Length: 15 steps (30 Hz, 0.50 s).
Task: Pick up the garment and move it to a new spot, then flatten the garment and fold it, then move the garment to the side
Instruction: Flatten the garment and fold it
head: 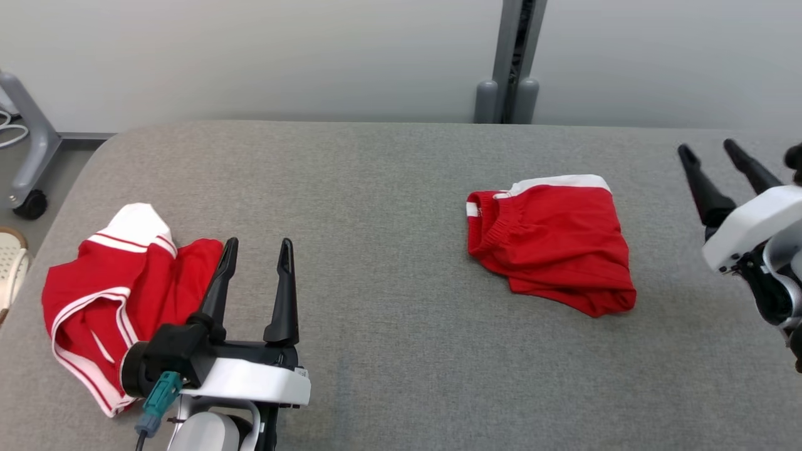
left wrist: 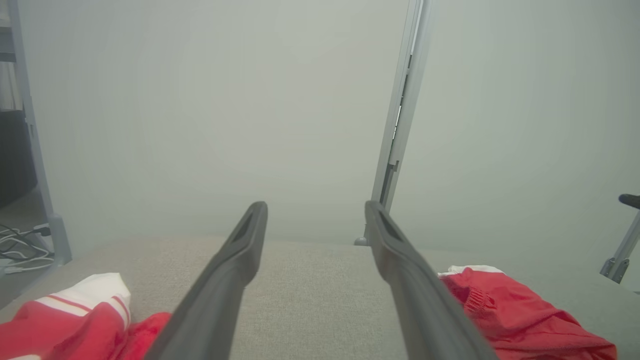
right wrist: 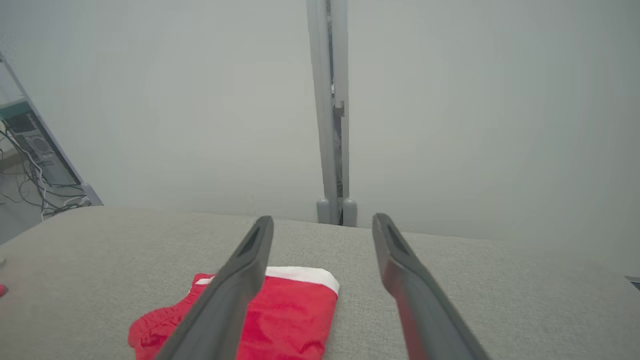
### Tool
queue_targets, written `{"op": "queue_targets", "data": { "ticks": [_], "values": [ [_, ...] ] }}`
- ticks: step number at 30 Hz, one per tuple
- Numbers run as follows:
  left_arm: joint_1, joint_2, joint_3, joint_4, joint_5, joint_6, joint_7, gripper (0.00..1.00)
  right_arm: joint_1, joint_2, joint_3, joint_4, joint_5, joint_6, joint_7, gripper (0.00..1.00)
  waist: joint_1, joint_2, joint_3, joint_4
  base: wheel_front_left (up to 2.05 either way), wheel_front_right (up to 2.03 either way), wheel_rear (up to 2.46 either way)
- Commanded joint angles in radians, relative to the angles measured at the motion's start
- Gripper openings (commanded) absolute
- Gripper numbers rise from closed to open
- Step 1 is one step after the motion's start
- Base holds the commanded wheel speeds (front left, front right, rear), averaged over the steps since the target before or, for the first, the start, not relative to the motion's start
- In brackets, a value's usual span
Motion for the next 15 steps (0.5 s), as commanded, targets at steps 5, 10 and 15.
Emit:
{"op": "queue_targets", "data": {
  "ticks": [5, 10, 15],
  "values": [
    [0.004, 0.004, 0.017, -0.016, 0.005, 0.002, -0.001, 1.0, 0.219, 0.058, -0.305, -0.129, -0.14, 0.0, -0.005, 1.0, 0.0, -0.0001, 0.012, -0.031, 0.0, 0.0, 0.0],
    [0.012, 0.004, 0.027, -0.026, 0.005, -0.004, -0.001, 1.0, 0.401, 0.151, -0.514, -0.239, -0.269, 0.0, -0.005, 1.0, 0.0, -0.0001, 0.009, -0.041, 0.0, 0.0, 0.0],
    [0.031, 0.004, 0.043, -0.039, 0.006, -0.01, -0.001, 1.0, 0.521, 0.231, -0.661, -0.321, -0.364, 0.0, -0.006, 1.0, 0.0, -0.0001, 0.003, -0.039, 0.0, 0.0, 0.0]
  ]
}}
